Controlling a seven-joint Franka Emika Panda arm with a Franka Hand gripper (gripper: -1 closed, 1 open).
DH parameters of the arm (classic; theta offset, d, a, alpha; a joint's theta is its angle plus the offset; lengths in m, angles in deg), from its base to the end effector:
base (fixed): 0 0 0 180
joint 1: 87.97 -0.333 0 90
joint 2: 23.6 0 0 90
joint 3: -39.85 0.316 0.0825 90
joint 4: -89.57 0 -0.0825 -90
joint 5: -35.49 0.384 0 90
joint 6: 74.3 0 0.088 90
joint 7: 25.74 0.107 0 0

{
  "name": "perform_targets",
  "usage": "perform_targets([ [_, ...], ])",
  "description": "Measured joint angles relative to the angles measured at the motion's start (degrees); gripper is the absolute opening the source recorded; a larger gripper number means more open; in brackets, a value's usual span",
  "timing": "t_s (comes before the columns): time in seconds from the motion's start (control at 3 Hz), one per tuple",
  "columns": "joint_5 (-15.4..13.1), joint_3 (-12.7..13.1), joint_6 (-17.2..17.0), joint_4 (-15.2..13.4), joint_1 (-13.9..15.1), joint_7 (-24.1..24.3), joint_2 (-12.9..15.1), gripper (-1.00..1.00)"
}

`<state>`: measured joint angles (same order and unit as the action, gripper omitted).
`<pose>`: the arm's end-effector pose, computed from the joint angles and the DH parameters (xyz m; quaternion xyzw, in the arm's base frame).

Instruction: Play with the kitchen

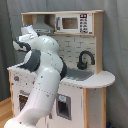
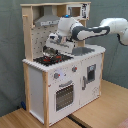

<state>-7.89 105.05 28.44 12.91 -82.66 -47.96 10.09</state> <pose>0.5309 0.4346 0.5483 0.7538 0.6405 0.1227 0.0805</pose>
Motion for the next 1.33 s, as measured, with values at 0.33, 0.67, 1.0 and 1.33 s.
perform_targets([
  [0.33,-1.1,-1.0,-2.2,4.7,-3.8,0.0,2.4,-1.00],
  [0.67,-1.9,-1.2,-4.4,8.6,-7.0,0.0,4.3,-1.00],
  [1.0,-1.8,-1.2,-5.4,11.9,-10.2,0.3,7.7,-1.00],
  [1.33,-1.7,-1.1,-9.4,14.5,-11.5,2.5,8.7,-1.00],
])
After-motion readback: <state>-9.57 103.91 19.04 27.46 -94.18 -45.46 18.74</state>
